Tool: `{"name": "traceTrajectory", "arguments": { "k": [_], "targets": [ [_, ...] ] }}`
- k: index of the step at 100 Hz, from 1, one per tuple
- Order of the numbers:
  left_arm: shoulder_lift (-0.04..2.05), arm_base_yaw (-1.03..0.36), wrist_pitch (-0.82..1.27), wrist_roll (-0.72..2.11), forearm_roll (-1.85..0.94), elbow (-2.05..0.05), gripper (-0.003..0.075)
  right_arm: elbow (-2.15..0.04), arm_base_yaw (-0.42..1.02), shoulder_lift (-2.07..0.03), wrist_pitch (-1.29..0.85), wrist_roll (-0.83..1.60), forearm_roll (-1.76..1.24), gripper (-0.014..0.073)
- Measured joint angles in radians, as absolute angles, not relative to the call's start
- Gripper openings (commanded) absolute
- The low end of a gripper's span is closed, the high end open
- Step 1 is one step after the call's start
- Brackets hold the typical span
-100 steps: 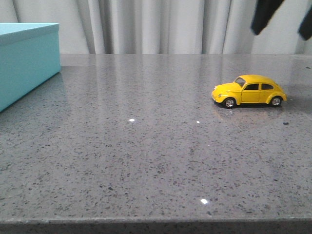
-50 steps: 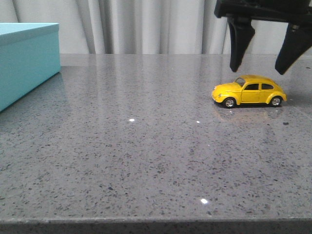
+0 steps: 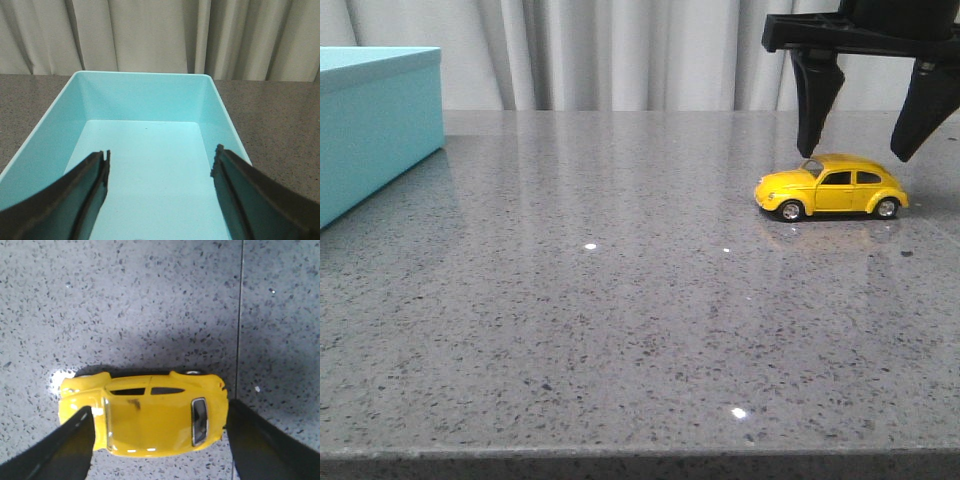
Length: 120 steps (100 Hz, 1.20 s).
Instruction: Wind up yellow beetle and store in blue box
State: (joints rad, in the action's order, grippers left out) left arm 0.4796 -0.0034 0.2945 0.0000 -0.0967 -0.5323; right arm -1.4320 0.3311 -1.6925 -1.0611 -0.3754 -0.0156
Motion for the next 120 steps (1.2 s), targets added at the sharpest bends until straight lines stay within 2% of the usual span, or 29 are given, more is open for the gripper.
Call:
{"name": "traceTrajectory", "arguments": {
  "k": [74,120],
  "targets": [
    [0.48,-0.003,0.296,0.0,-0.097,-0.532,0.0443,-1.438,0.329,-1.73,-1.098,-0.379,0.02,0.0549],
    [0.48,-0.003,0.296,0.0,-0.097,-0.532,0.0443,-1.445,0.205,-1.725,-1.198,-0.373,0.132,0.0549]
  ]
}}
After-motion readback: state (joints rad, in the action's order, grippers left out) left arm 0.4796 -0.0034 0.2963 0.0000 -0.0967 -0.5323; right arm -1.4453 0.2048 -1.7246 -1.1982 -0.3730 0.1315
